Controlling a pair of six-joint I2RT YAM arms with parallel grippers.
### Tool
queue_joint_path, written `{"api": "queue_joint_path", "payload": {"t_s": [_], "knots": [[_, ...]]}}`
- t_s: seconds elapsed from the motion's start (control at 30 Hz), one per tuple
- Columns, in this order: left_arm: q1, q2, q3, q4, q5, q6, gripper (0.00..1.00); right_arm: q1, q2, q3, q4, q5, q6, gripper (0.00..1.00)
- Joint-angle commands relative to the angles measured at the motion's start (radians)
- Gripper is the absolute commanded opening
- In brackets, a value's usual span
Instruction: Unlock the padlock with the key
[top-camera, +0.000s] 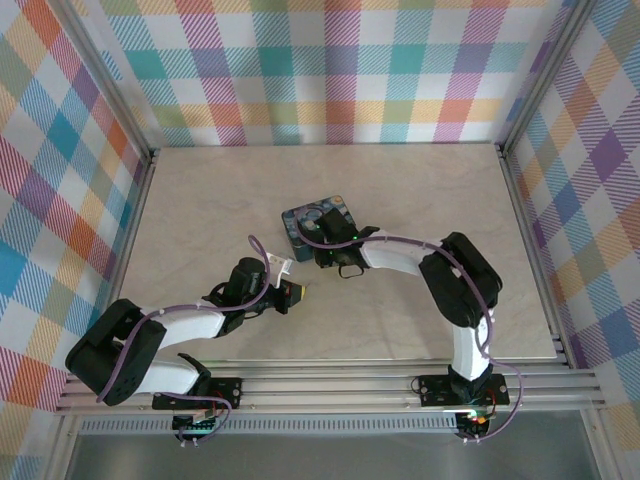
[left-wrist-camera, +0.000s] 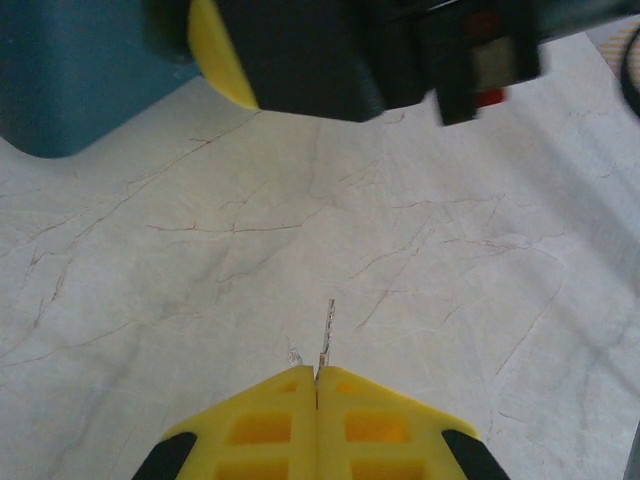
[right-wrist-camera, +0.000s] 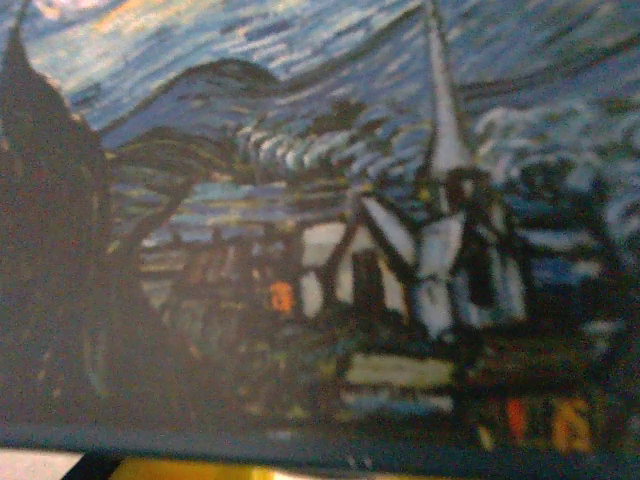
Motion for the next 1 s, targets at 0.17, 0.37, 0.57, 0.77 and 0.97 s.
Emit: {"api": "queue_joint_path", "payload": {"t_s": [0.17,0.37,0.57,0.77,0.97], "knots": [[-0.012,0.072,0.03,0.116,0.05,-0.001,0.0,0.0,-0.127,-0.024,-0.115,-0.12,0.131,0.0],[-0.012,0.063,0.034,0.154,0.056,-0.016,0.0,-0.002,-0.187,-0.029,-0.181,-0.157,0.206,0.0],[-0.012,0.019,0.034,0.161,0.07,-0.024,0.0,-0.002,-0.231,-0.003,-0.238,-0.183,0.289,0.0],[-0.012,-0.032,0.028,0.167,0.072,-0.036,0.0,-0.005,-0.255,0.047,-0.317,-0.194,0.347,0.0],[-0.012,-0.042,0.026,0.203,0.091,-0.06,0.0,-0.013,-0.269,0.051,-0.319,-0.237,0.389,0.0]]}}
